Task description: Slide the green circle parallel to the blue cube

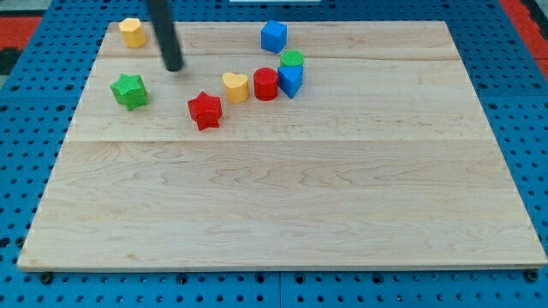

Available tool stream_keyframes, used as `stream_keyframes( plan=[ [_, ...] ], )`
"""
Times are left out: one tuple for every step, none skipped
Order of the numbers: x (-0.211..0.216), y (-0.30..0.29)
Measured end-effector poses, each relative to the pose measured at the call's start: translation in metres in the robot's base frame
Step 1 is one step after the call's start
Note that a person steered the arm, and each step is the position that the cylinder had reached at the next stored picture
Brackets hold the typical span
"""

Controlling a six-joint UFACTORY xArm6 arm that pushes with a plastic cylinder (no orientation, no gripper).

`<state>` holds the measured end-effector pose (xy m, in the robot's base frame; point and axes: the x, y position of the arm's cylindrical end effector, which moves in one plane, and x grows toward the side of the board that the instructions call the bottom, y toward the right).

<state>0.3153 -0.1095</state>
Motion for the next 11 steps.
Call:
stream_keyframes(
  plan=[
    [0.016, 0.099],
    [0.001, 0.141],
    [0.001, 0.125],
    [-0.005, 0.108],
    [-0.027, 0.136],
    [-0.035, 0.238],
    [-0.050, 0.265],
    [-0.024, 0.222],
    [-0.022, 0.172],
    [-0.033, 0.143],
    [-0.042, 0.193]
  ],
)
